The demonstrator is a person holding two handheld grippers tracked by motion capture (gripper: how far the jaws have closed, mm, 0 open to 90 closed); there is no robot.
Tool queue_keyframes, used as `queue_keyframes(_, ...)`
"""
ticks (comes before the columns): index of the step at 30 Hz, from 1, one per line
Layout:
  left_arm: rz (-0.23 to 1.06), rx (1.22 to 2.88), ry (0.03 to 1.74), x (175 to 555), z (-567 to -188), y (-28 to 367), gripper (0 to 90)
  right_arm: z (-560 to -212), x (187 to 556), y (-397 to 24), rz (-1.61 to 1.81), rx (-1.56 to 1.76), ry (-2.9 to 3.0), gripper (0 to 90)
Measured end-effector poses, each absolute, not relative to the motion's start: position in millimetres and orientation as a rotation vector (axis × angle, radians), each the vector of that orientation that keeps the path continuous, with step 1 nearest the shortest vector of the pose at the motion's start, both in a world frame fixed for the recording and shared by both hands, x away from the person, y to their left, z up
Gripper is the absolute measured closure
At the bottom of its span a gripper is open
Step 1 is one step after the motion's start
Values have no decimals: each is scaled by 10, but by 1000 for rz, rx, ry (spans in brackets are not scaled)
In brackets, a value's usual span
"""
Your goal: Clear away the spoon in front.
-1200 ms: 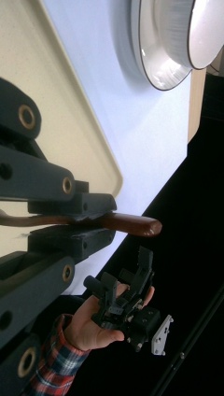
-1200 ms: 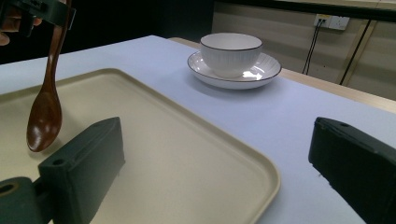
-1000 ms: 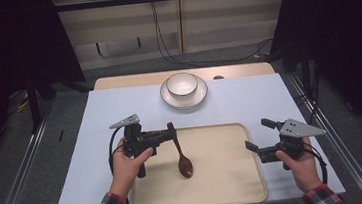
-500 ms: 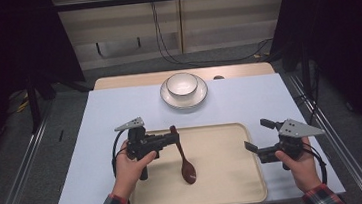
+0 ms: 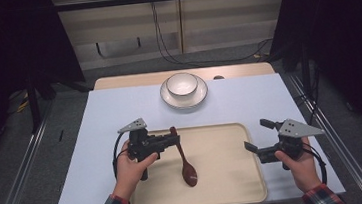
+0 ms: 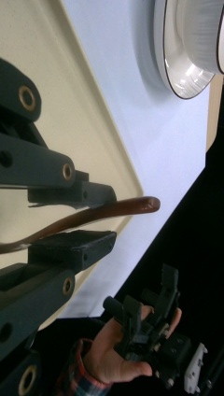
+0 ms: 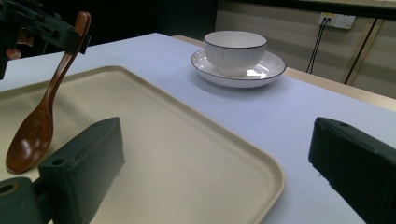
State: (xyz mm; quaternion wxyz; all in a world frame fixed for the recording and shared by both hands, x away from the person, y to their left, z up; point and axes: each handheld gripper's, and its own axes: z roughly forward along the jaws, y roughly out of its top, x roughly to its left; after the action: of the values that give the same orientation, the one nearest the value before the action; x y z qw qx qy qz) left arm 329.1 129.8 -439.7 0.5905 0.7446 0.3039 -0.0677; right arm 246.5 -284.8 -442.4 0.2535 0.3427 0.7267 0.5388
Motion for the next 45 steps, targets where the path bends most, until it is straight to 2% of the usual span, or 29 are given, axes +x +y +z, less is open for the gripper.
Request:
queue_keyframes(18, -127, 1766, 699, 3268, -4428, 1250, 730, -4414, 2461, -2862, 1459, 938, 1968, 32)
queue_keyframes(37, -14, 1763, 689, 3267, -4420, 1262, 575, -4409, 2462, -2852, 1473, 931, 1972, 33)
queue_keyframes(45, 23, 1763, 686, 3276, -4413, 1281, 546, -4414, 2465, -2838, 1467, 935, 1971, 33)
